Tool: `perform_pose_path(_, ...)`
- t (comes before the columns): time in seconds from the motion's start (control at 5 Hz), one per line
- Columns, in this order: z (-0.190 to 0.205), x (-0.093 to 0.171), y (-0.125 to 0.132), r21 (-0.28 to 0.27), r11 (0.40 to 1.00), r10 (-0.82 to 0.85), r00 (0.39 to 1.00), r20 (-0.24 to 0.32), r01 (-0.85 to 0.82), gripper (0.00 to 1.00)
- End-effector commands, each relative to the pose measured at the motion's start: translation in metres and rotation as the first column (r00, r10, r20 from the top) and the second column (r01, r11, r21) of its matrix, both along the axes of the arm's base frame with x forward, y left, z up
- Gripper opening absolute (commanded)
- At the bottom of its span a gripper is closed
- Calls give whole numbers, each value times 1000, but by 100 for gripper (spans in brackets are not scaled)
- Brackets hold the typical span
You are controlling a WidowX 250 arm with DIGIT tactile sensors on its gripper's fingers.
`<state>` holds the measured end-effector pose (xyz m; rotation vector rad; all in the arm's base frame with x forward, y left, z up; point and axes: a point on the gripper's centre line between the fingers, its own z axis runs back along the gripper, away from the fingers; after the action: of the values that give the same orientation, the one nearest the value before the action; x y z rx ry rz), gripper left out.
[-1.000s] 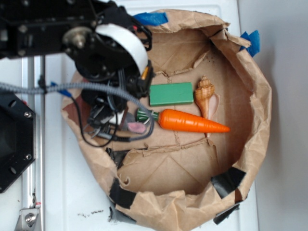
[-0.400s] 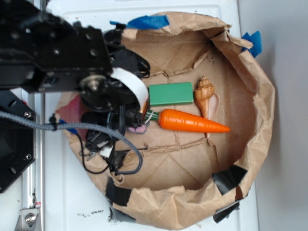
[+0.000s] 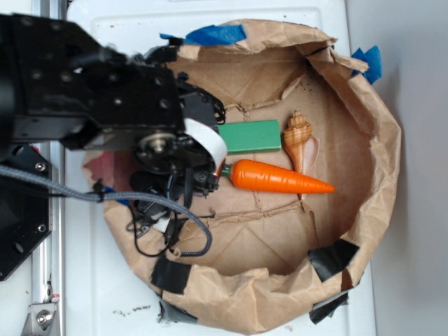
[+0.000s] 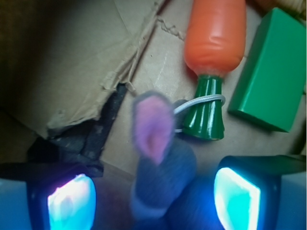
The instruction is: Grab the gray animal.
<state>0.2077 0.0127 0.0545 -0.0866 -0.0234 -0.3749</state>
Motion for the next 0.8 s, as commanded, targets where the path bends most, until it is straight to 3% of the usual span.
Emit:
perform_pose_path(0.0, -12, 17, -2, 37, 999, 1, 1000, 27, -2, 100)
perform_pose_path(0.2, -12, 15, -2, 57, 998, 18, 999, 31, -20, 3)
perform_pose_path(0.6, -9, 13, -1, 61, 998, 24, 999, 39, -26, 0)
